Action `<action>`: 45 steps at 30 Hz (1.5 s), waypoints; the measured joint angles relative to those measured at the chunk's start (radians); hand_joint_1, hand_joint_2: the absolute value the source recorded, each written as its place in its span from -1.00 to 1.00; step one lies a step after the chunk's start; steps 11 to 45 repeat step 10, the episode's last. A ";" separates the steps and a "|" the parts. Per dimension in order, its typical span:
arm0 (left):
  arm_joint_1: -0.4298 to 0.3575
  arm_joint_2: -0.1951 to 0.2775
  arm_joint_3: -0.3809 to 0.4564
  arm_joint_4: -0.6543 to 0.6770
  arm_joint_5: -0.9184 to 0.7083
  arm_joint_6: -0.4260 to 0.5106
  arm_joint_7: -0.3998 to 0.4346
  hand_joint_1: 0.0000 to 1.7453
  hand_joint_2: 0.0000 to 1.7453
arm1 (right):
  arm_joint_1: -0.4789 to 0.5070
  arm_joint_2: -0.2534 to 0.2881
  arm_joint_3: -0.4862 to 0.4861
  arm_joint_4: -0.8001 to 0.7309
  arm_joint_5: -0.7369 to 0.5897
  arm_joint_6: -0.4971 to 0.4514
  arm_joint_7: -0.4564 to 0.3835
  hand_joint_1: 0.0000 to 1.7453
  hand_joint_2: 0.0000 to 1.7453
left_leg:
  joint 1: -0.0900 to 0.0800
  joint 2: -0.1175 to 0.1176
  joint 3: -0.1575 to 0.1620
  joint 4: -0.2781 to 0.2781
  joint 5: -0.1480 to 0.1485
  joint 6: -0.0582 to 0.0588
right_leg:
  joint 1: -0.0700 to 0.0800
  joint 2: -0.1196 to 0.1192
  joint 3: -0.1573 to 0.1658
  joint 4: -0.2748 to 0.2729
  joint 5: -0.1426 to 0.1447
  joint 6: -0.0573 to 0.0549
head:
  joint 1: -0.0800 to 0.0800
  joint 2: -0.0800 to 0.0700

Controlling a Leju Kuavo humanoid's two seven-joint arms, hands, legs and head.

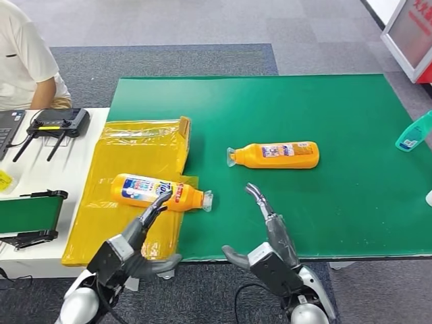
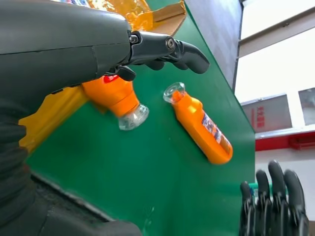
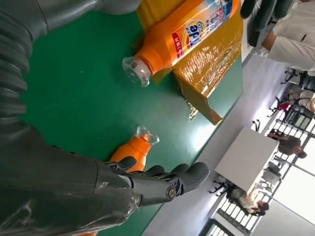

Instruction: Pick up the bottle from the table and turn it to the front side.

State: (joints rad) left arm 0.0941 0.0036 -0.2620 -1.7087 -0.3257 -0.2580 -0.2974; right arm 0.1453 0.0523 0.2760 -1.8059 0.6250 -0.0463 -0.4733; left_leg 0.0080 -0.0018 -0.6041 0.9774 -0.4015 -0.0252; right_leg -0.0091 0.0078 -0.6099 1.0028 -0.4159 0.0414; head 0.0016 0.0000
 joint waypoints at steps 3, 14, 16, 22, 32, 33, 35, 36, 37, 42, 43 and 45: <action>0.038 0.028 -0.010 -0.063 0.013 -0.003 0.001 -1.00 1.00 | 0.004 0.000 -0.010 -0.006 -0.002 0.002 0.001 -1.00 1.00 | 0.000 0.000 0.000 0.000 0.000 0.000 | 0.000 0.000 0.001 0.000 0.000 0.000 | 0.000 0.000; 0.133 0.051 -0.004 -0.173 0.176 -0.005 -0.048 -1.00 1.00 | 0.012 0.024 -0.033 -0.010 -0.068 0.042 0.020 -1.00 1.00 | 0.000 0.000 0.000 0.000 0.000 0.000 | 0.000 0.000 0.001 0.000 0.001 0.000 | 0.000 0.000; 0.133 0.051 -0.004 -0.173 0.176 -0.005 -0.048 -1.00 1.00 | 0.012 0.024 -0.033 -0.010 -0.068 0.042 0.020 -1.00 1.00 | 0.000 0.000 0.000 0.000 0.000 0.000 | 0.000 0.000 0.001 0.000 0.001 0.000 | 0.000 0.000; 0.133 0.051 -0.004 -0.173 0.176 -0.005 -0.048 -1.00 1.00 | 0.012 0.024 -0.033 -0.010 -0.068 0.042 0.020 -1.00 1.00 | 0.000 0.000 0.000 0.000 0.000 0.000 | 0.000 0.000 0.001 0.000 0.001 0.000 | 0.000 0.000; 0.133 0.051 -0.004 -0.173 0.176 -0.005 -0.048 -1.00 1.00 | 0.012 0.024 -0.033 -0.010 -0.068 0.042 0.020 -1.00 1.00 | 0.000 0.000 0.000 0.000 0.000 0.000 | 0.000 0.000 0.001 0.000 0.001 0.000 | 0.000 0.000; 0.133 0.051 -0.004 -0.173 0.176 -0.005 -0.048 -1.00 1.00 | 0.012 0.024 -0.033 -0.010 -0.068 0.042 0.020 -1.00 1.00 | 0.000 0.000 0.000 0.000 0.000 0.000 | 0.000 0.000 0.001 0.000 0.001 0.000 | 0.000 0.000; 0.133 0.051 -0.004 -0.173 0.176 -0.005 -0.048 -1.00 1.00 | 0.012 0.024 -0.033 -0.010 -0.068 0.042 0.020 -1.00 1.00 | 0.000 0.000 0.000 0.000 0.000 0.000 | 0.000 0.000 0.001 0.000 0.001 0.000 | 0.000 0.000; 0.133 0.051 -0.004 -0.173 0.176 -0.005 -0.048 -1.00 1.00 | 0.012 0.024 -0.033 -0.010 -0.068 0.042 0.020 -1.00 1.00 | 0.000 0.000 0.000 0.000 0.000 0.000 | 0.000 0.000 0.001 0.000 0.001 0.000 | 0.000 0.000; 0.133 0.051 -0.004 -0.173 0.176 -0.005 -0.048 -1.00 1.00 | 0.012 0.024 -0.033 -0.010 -0.068 0.042 0.020 -1.00 1.00 | 0.000 0.000 0.000 0.000 0.000 0.000 | 0.000 0.000 0.001 0.000 0.001 0.000 | 0.000 0.000; 0.133 0.051 -0.004 -0.173 0.176 -0.005 -0.048 -1.00 1.00 | 0.012 0.024 -0.033 -0.010 -0.068 0.042 0.020 -1.00 1.00 | 0.000 0.000 0.000 0.000 0.000 0.000 | 0.000 0.000 0.001 0.000 0.001 0.000 | 0.000 0.000; 0.133 0.051 -0.004 -0.173 0.176 -0.005 -0.048 -1.00 1.00 | 0.012 0.024 -0.033 -0.010 -0.068 0.042 0.020 -1.00 1.00 | 0.000 0.000 0.000 0.000 0.000 0.000 | 0.000 0.000 0.001 0.000 0.001 0.000 | 0.000 0.000; 0.133 0.051 -0.004 -0.173 0.176 -0.005 -0.048 -1.00 1.00 | 0.012 0.024 -0.033 -0.010 -0.068 0.042 0.020 -1.00 1.00 | 0.000 0.000 0.000 0.000 0.000 0.000 | 0.000 0.000 0.001 0.000 0.001 0.000 | 0.000 0.000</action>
